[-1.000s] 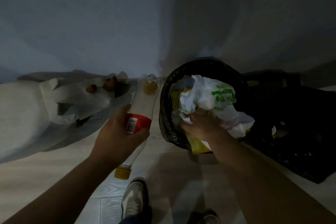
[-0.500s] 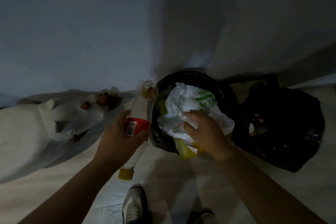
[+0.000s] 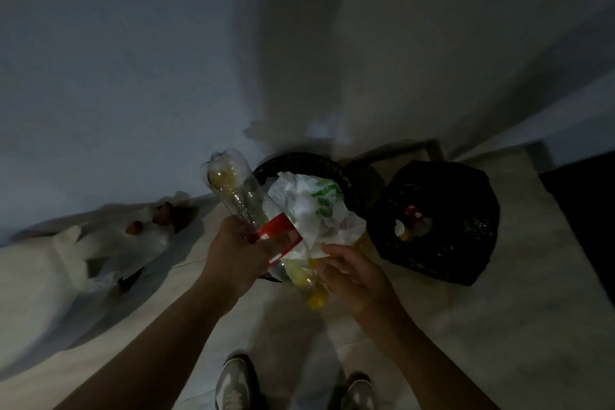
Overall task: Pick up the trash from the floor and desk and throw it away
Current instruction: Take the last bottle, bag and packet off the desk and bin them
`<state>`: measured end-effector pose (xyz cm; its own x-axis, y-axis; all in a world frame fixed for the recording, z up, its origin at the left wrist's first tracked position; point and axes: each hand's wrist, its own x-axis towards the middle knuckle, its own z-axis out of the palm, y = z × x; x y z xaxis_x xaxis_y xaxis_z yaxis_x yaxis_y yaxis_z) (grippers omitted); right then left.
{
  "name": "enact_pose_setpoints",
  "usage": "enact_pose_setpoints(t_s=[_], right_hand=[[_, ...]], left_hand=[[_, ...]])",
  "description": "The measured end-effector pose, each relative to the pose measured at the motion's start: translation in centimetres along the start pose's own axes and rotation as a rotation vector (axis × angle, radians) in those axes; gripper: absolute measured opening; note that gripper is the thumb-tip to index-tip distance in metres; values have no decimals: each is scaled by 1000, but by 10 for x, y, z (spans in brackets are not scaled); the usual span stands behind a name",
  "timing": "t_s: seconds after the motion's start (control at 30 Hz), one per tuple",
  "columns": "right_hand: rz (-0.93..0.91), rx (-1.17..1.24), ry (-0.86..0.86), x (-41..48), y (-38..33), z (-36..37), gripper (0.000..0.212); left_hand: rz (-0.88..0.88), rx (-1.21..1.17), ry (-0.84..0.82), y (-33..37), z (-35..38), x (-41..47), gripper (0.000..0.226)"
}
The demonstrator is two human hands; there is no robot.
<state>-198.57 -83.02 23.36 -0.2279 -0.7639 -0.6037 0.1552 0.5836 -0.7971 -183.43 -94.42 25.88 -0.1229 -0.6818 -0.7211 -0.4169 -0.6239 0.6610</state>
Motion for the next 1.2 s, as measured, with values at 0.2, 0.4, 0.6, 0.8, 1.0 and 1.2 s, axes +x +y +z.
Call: enact_pose_setpoints(t_s=[0.2,0.4,0.6,0.8,1.0,1.2], right_hand=[[-9,-34,28,-15,3,-13,37],[-64,18,120,-21,14,-37,26],[-84,-31,375,-27,27,-86,24],[-91,-315,711,-30,41,-156,13],[-49,-500,884,-16,51,-202,9],[-95,-645,858,20,53,-224,21]], left_hand=[[34,-112,-73,12,27,-8,49],[38,51,-99,8,45,-11,62],[197,508,-73,-3,59,-12,43],[363,764,-139,-10,77,-12,35],[422,854,-183,-10,105,-9,35],[448,913,-212,-12,128,-3,38]])
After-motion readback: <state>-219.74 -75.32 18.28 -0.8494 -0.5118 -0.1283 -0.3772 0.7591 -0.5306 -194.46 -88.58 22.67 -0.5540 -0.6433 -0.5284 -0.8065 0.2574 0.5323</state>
